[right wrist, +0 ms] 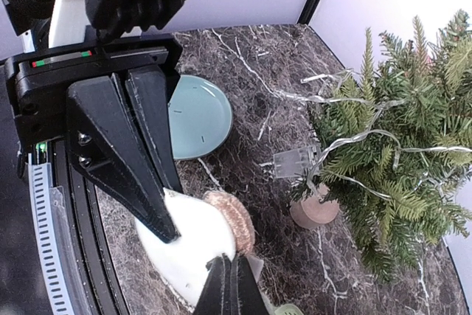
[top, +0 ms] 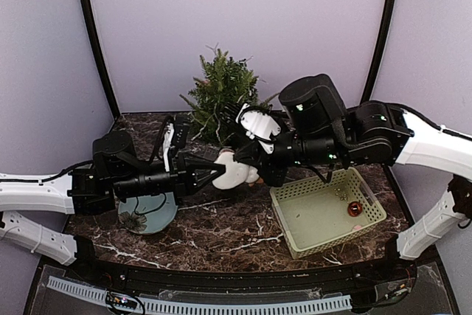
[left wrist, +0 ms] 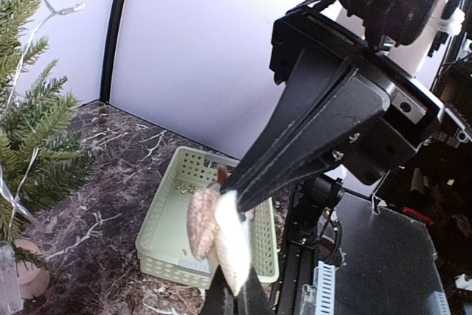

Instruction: Decorate the small christmas tree

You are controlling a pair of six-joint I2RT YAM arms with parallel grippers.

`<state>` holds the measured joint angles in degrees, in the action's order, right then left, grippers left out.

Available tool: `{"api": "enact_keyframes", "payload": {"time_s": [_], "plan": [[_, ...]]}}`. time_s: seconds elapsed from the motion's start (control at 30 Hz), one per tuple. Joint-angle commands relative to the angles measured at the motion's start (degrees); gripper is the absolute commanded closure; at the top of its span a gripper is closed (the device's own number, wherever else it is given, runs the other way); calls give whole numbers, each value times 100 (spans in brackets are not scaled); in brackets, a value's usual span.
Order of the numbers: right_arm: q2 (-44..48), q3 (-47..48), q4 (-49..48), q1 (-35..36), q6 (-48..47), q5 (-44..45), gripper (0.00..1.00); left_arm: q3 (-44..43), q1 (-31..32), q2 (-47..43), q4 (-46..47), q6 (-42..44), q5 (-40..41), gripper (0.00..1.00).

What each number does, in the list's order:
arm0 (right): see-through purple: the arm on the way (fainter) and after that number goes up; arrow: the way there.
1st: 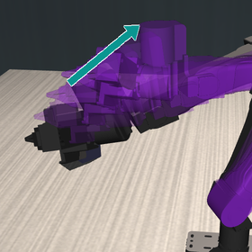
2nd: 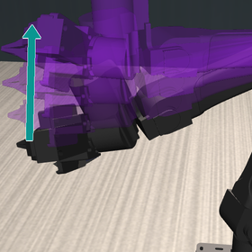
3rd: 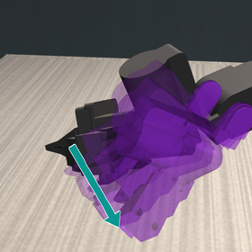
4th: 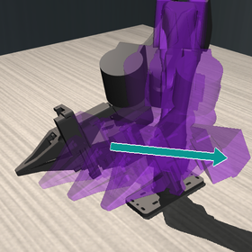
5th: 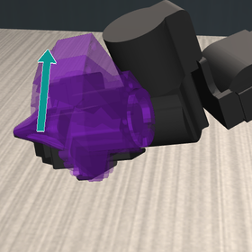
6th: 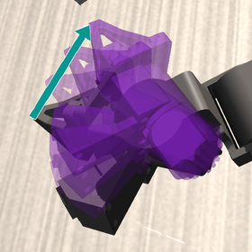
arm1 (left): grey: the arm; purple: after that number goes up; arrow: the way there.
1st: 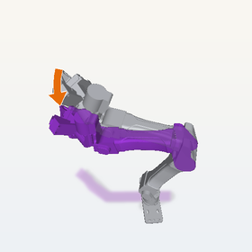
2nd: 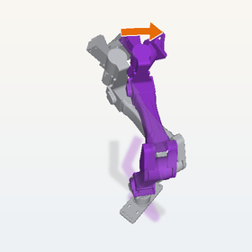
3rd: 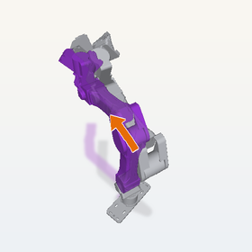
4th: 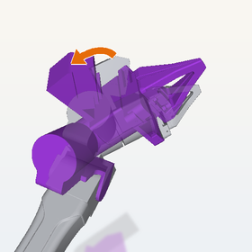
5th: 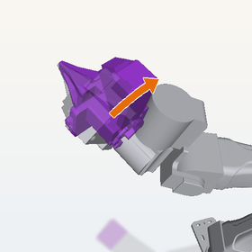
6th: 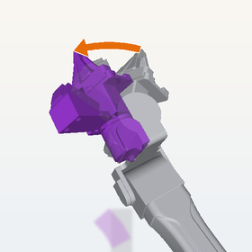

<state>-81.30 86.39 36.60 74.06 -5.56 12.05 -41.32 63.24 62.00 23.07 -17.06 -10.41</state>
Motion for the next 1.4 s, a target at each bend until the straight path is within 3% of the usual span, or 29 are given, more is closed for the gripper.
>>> {"api": "enact_keyframes", "payload": {"time_s": [0.0, 0.03, 0.13, 0.27, 0.37, 0.57, 0.73, 1.13, 1.37], "plan": [[158, 153, -453, 51, -29, 119, 100, 120, 22, -322, 302, 84, 122, 100], [184, 136, -507, 55, -12, 146, 100, 131, 22, -360, 320, 99, 199, 100], [305, 74, -698, 55, 48, 269, 87, 219, 21, -591, 360, 156, 389, 100], [486, 43, -932, 53, 149, 378, 47, 310, 21, -938, 359, 321, 770, 100], [692, -71, -1227, 49, 241, 371, 35, 362, 21, -1253, 285, 586, 1184, 100], [1040, -220, -1773, -49, 465, 820, 32, 360, 21, -1830, 146, 1339, 2004, 100], [1197, -282, -2131, -571, 898, 723, 32, 19, 21, -1919, 260, 2263, 2492, 100], [1142, -424, -2980, -1354, 1426, 164, 41, -658, 33, -1445, 872, 4987, 2079, 100], [646, -75, -3123, -1604, 1664, -298, 42, -616, 83, -1050, 1665, 6462, 2312, 100]]}}
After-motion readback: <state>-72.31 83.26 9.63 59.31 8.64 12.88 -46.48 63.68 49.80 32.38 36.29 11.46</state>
